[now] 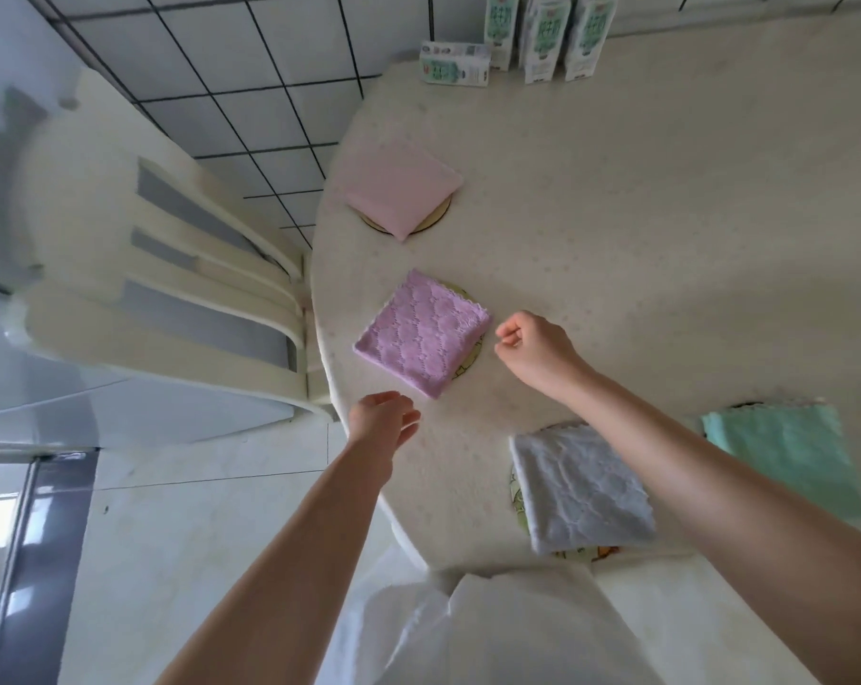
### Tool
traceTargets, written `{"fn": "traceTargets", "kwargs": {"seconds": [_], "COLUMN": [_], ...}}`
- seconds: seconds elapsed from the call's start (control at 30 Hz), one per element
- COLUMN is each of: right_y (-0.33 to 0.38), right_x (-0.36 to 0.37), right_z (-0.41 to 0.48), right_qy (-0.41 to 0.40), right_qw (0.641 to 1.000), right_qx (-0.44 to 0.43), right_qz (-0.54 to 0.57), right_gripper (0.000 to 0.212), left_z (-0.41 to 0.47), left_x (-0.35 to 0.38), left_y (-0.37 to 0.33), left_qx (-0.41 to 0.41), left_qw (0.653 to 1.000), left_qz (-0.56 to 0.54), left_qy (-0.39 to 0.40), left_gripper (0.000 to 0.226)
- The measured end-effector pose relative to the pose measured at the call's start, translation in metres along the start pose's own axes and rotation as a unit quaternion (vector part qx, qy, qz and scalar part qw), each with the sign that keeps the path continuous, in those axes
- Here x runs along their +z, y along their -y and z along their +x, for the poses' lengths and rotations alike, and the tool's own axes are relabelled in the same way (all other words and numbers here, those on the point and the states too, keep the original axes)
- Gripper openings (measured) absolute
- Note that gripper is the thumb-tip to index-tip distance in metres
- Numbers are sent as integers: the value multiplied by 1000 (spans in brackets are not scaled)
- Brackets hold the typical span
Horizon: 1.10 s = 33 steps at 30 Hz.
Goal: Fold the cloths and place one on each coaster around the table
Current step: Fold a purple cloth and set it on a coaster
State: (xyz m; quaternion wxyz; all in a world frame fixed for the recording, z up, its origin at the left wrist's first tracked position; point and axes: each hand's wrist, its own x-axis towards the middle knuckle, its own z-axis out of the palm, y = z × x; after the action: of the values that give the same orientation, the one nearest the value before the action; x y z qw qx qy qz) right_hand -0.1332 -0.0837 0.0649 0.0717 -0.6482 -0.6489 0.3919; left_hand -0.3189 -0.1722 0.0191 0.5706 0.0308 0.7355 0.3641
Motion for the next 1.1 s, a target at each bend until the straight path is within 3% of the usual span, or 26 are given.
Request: {"fn": "traceTargets", "kwargs": {"seconds": [0.17,0.3,0.5,0.57,0.63,0.83,0.97,1.1], "right_y": [19,29,42,45,45,41,38,36], "right_x": [12,19,25,26,26,21,21,21], "right_z": [25,42,56,59,64,74,80,80], "right_qy": [-41,-11,-17,-14,-12,29,50,61], "right_qw": [998,996,996,996,996,991,989,986], "right_qx": [42,86,85,75,79,126,139,150], "right_qz": [-17,-10,-32,-44,-44,-34,-11,31], "right_gripper": [32,46,15,34,40,43,40,35], "left_z": [7,3,5,6,6,7,6,6], "left_x": [1,7,14,13,11,15,17,16], "left_y": [-6,-9,-13,-13,-13,-19,-24,-30], "left_qx": [-42,-82,-118,-120,-123,-123,-105,-92], "left_qw": [998,993,986,984,982,978,976,975], "left_qz": [-4,-30,-78,-83,-88,-125,-159,-173], "left_qy": [39,79,92,100,114,114,108,102], "left_gripper": [9,7,8,6,10,12,25,15]}}
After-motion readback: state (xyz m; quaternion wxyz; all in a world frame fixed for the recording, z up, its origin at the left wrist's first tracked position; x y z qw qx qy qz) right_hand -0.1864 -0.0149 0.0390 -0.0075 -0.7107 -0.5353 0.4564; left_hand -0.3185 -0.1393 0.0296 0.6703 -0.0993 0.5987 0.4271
